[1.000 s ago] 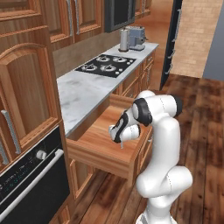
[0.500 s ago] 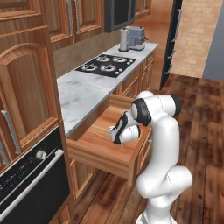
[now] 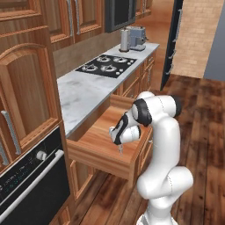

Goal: Pick up the metallic utensils from the counter and place them in the open drawer. Make sure not to pick up any wooden utensils.

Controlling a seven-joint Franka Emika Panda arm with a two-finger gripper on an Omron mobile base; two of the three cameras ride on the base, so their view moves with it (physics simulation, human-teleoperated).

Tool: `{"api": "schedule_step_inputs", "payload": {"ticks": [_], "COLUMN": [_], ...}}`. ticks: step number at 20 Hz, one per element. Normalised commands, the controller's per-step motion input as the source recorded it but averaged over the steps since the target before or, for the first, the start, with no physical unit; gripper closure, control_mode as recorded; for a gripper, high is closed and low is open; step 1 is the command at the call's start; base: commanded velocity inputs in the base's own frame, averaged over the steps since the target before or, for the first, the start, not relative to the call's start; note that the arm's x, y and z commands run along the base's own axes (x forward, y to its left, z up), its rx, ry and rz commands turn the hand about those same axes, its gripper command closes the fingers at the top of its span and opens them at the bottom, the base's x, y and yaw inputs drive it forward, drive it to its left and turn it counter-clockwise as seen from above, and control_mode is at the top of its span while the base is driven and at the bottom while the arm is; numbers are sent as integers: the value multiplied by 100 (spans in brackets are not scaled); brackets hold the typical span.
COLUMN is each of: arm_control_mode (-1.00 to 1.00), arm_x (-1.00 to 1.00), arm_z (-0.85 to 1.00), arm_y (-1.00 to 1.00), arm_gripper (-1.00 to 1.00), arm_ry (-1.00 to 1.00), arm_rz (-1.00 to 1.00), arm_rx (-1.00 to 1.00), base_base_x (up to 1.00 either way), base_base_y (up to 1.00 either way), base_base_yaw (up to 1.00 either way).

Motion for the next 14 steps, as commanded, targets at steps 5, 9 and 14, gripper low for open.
{"api": "schedule_step_inputs", "payload": {"ticks": [5, 9, 14], "arm_control_mode": [-100, -100, -100], "arm_x": [0, 0, -30], "arm_z": [80, 100, 100], "arm_y": [0, -2, -30], "arm_gripper": [-100, -100, -100], "arm_ry": [7, 10, 10], "arm_rz": [0, 0, 0], "arm_rx": [0, 1, 1], "base_base_x": [0, 0, 0], "base_base_y": [0, 0, 0], "base_base_yaw": [0, 0, 0]}}
